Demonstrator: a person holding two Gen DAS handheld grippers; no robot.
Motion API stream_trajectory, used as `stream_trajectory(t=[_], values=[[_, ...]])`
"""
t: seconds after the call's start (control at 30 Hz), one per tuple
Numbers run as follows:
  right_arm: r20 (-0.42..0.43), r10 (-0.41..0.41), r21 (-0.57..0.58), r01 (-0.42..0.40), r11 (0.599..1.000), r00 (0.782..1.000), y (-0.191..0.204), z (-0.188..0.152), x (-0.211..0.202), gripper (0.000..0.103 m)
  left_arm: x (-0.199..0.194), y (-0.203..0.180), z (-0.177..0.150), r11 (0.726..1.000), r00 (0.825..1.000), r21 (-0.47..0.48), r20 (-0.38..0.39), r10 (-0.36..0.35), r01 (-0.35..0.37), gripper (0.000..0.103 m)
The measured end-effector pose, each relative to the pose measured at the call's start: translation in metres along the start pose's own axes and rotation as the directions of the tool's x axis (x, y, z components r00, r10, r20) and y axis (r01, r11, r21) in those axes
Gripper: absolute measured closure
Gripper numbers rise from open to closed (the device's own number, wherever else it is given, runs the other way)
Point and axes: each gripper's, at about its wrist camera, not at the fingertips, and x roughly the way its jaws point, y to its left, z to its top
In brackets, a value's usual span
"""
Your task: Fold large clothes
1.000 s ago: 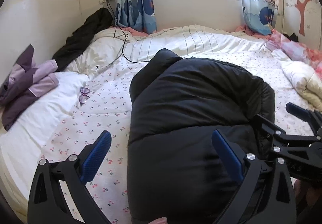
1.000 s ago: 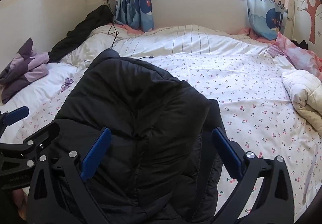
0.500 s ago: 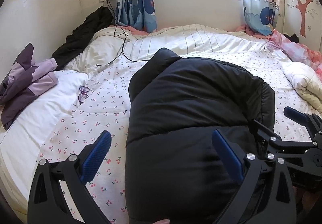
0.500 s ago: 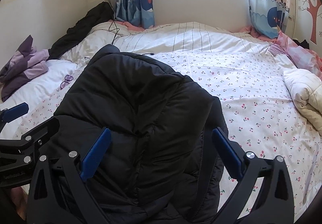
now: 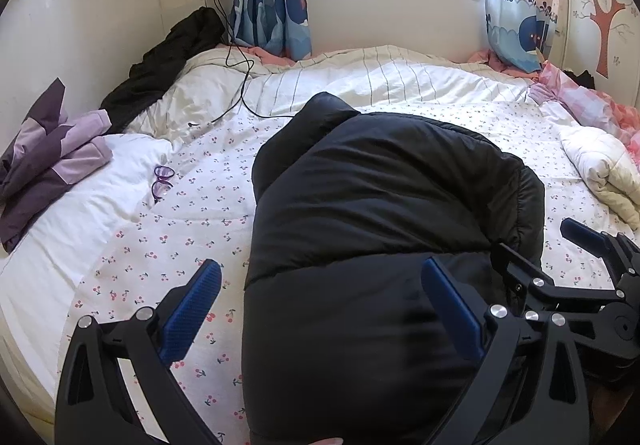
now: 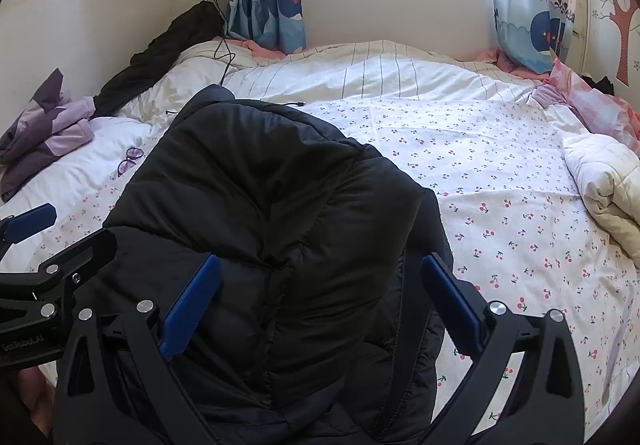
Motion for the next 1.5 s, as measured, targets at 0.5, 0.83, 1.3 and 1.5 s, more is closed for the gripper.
stream_trajectory(t=[0.5,0.83,1.3,1.5], values=[[0.001,-0.002,-0.002,0.002,1.000,1.000,-0.0011,0.0002,0.0000,0.006,-0.0023,-0.0003,0.0023,1.000,1.000,-0.003,0.005,0.011,-0.011,0.007],[0.004,-0.004,-0.001,0.004,1.000,1.000,-0.0002,-0.0002,-0.0008,0.006,-0.0025,-0.0007,0.0028,1.000,1.000,-0.004,0.004,0.011,-0.011,0.007],[0.002,-0.011,-0.001,0.011,1.000,1.000,0.0022,-0.0021,-0.0026,0.006,0.0012,-0.0002,0.0028,0.999,0.999,-0.034,-0.033,-0.020,0.019,0.007],[0.001,-0.013,0.000,0.013,1.000,1.000,0.0026,-0.0023,-0.0024,0.006,0.0004,-0.0001,0.0019,1.000,1.000,-0.024,-0.023,-0.008,0.008,0.007]])
